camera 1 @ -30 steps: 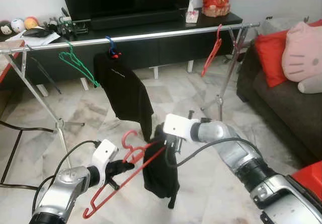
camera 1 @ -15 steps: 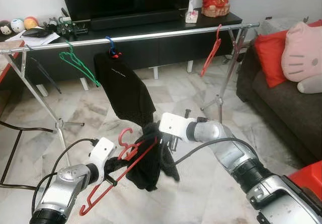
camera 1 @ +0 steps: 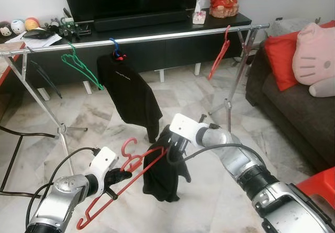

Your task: Hang hanger

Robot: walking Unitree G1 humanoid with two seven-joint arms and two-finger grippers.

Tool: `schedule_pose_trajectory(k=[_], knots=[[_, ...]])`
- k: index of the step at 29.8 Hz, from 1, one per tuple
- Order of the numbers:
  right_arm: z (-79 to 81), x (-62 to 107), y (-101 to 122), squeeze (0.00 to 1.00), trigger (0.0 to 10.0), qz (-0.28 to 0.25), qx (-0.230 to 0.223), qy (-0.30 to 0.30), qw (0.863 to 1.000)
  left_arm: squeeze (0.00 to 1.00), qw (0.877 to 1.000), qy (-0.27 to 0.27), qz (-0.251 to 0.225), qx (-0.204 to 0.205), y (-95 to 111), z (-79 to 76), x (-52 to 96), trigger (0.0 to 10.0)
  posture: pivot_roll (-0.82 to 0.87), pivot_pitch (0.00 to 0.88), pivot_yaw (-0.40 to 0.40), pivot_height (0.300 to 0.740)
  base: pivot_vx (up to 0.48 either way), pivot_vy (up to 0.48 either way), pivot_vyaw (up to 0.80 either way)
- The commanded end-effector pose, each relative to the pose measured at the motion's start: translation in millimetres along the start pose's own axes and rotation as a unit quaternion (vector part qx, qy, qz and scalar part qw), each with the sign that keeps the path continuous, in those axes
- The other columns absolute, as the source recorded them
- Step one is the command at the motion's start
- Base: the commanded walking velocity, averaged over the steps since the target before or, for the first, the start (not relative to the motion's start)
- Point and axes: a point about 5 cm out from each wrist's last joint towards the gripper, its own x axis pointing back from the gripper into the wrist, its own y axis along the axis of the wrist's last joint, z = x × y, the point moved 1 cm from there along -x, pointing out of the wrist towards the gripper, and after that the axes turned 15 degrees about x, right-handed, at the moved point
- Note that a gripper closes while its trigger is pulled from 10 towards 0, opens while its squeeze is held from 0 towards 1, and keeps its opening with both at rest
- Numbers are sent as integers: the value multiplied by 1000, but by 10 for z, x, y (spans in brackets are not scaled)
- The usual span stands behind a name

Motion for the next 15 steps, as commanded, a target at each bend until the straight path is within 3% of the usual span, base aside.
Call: schedule_pose_trajectory(k=[1,10,15], knots=[[-88,-1,119,0,10000,-22,1,-3,1000,0,1000,6,-17,-6,74,4,1,10000,-75,0,55,740,0,0,0],[12,-8,227,0,10000,-47,-6,26,999,0,999,11,-44,-3,156,-5,-21,10000,-74,0,54,740,0,0,0],[36,23,310,0,10000,-56,-12,35,998,0,996,55,-71,-14,253,64,-51,10000,-77,0,52,740,0,0,0]])
